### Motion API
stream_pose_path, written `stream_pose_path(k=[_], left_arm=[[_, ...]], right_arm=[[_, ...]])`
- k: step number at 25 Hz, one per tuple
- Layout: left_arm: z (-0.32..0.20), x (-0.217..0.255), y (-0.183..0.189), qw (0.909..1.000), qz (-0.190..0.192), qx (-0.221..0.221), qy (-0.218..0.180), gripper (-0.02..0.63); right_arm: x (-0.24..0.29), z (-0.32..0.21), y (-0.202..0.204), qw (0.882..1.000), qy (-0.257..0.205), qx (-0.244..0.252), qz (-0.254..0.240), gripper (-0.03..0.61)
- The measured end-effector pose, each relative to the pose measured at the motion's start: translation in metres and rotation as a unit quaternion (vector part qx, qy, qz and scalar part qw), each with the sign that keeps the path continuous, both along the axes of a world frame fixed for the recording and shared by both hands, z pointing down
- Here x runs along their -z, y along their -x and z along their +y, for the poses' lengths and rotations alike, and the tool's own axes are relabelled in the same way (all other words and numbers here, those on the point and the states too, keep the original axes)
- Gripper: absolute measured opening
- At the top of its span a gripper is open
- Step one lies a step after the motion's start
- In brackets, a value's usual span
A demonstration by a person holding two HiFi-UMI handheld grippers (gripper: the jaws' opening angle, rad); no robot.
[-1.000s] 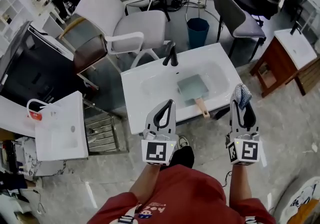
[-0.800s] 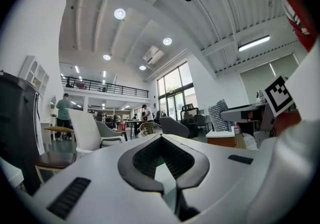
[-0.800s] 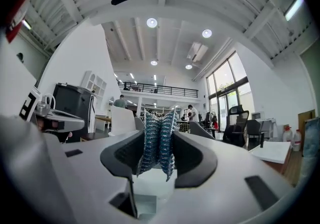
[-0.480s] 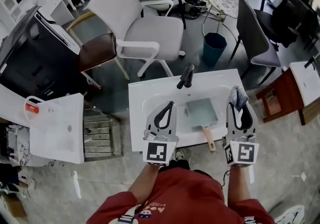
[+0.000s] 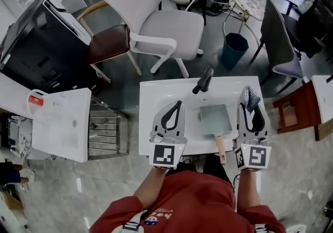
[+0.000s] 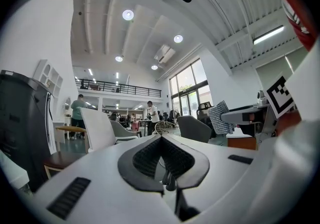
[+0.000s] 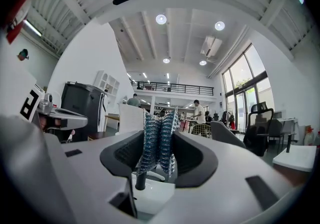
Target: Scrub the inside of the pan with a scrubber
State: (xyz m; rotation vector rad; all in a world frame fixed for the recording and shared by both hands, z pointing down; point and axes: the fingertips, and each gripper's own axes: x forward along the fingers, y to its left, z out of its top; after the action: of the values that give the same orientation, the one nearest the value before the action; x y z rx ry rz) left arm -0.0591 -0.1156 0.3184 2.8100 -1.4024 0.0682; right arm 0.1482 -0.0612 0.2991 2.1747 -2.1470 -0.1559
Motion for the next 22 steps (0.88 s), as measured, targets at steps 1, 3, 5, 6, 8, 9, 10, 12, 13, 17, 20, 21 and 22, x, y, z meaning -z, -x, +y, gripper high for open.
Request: stream_pose_path(k=[1, 3, 5, 6, 8, 9, 10, 12, 13, 17, 20, 21, 22], left_arm=[[-0.002, 0.000, 0.002, 1.0000, -0.002, 0.006, 0.001, 0.009], [-0.005, 0.001, 0.003, 0.9998, -0.007, 0.018, 0.001, 0.009], [-0.006, 0.003, 0.001, 0.9995, -0.009, 0.031, -0.001, 0.009], [-0.007, 0.005, 0.000, 0.9993, -0.009, 0.037, -0.002, 0.009], [-0.008, 0.006, -0.001, 0.9986, -0.011, 0.051, -0.001, 0.009], [-0.008, 0.006, -0.002, 0.9982, -0.013, 0.058, 0.000, 0.009], [-0.009, 0.004, -0.004, 0.9978, -0.014, 0.064, 0.003, 0.009], [-0.013, 0.002, -0.010, 0.9972, -0.015, 0.074, 0.002, 0.009], [-0.015, 0.002, -0.013, 0.9969, -0.015, 0.077, -0.003, 0.009], [-0.021, 0.005, -0.020, 0.9957, -0.009, 0.090, -0.021, 0.009], [-0.022, 0.005, -0.020, 0.9946, -0.011, 0.101, -0.024, 0.009], [-0.022, 0.005, -0.019, 0.9942, -0.011, 0.103, -0.026, 0.009], [-0.021, 0.005, -0.020, 0.9941, -0.012, 0.104, -0.027, 0.009]], right_arm=[[-0.001, -0.004, 0.001, 1.000, 0.001, 0.006, -0.001, 0.190], [-0.003, -0.011, 0.001, 1.000, 0.003, 0.019, -0.003, 0.189], [-0.006, -0.019, -0.002, 0.999, 0.006, 0.032, -0.008, 0.190], [-0.007, -0.024, -0.003, 0.999, 0.007, 0.040, -0.010, 0.190], [-0.005, -0.034, -0.005, 0.998, 0.007, 0.056, -0.011, 0.190], [-0.005, -0.039, -0.006, 0.998, 0.006, 0.063, -0.010, 0.190], [-0.004, -0.043, -0.008, 0.998, 0.006, 0.068, -0.010, 0.190], [-0.006, -0.049, -0.013, 0.997, 0.008, 0.081, -0.011, 0.190], [-0.008, -0.051, -0.015, 0.996, 0.011, 0.088, -0.012, 0.189], [-0.011, -0.059, -0.021, 0.993, 0.021, 0.113, -0.030, 0.190], [-0.010, -0.064, -0.021, 0.992, 0.020, 0.121, -0.026, 0.190], [-0.009, -0.064, -0.020, 0.992, 0.020, 0.124, -0.023, 0.190], [-0.009, -0.064, -0.019, 0.992, 0.021, 0.126, -0.018, 0.190]])
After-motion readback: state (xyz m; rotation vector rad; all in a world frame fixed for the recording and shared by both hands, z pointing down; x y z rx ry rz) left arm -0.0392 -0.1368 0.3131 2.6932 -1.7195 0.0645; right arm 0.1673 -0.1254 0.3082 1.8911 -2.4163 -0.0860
